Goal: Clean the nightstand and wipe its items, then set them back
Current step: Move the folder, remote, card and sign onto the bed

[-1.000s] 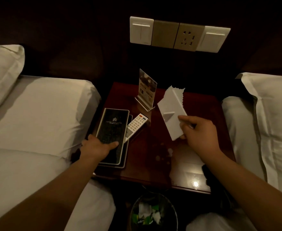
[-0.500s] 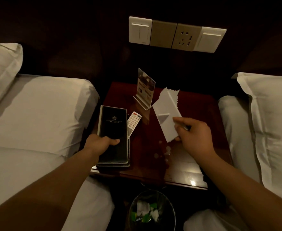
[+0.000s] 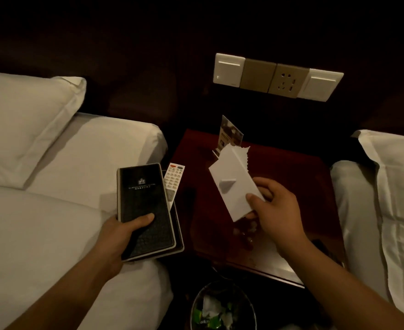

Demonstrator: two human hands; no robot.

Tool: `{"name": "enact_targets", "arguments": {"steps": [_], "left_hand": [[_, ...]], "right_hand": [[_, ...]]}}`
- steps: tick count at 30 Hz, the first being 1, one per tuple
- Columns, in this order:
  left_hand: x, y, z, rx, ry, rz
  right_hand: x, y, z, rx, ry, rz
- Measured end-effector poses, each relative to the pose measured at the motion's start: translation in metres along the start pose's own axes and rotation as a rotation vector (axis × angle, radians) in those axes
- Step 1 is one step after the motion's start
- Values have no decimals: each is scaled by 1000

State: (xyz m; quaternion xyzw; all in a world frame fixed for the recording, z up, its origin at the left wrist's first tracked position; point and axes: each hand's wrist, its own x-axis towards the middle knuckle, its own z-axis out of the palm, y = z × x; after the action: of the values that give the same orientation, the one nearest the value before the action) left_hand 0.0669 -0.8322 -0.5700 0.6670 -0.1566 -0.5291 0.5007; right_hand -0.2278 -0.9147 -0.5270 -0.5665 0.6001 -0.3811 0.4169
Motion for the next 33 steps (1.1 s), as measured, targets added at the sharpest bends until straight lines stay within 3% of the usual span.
{"name": "enact_targets", "arguments": {"steps": [11, 33], "left_hand": [[-57, 17, -110, -115, 143, 78], [-193, -70, -466, -385, 674, 92]], "right_hand": [[-38, -54, 96, 150, -268, -2], [-237, -150, 431, 102, -779, -29]]}}
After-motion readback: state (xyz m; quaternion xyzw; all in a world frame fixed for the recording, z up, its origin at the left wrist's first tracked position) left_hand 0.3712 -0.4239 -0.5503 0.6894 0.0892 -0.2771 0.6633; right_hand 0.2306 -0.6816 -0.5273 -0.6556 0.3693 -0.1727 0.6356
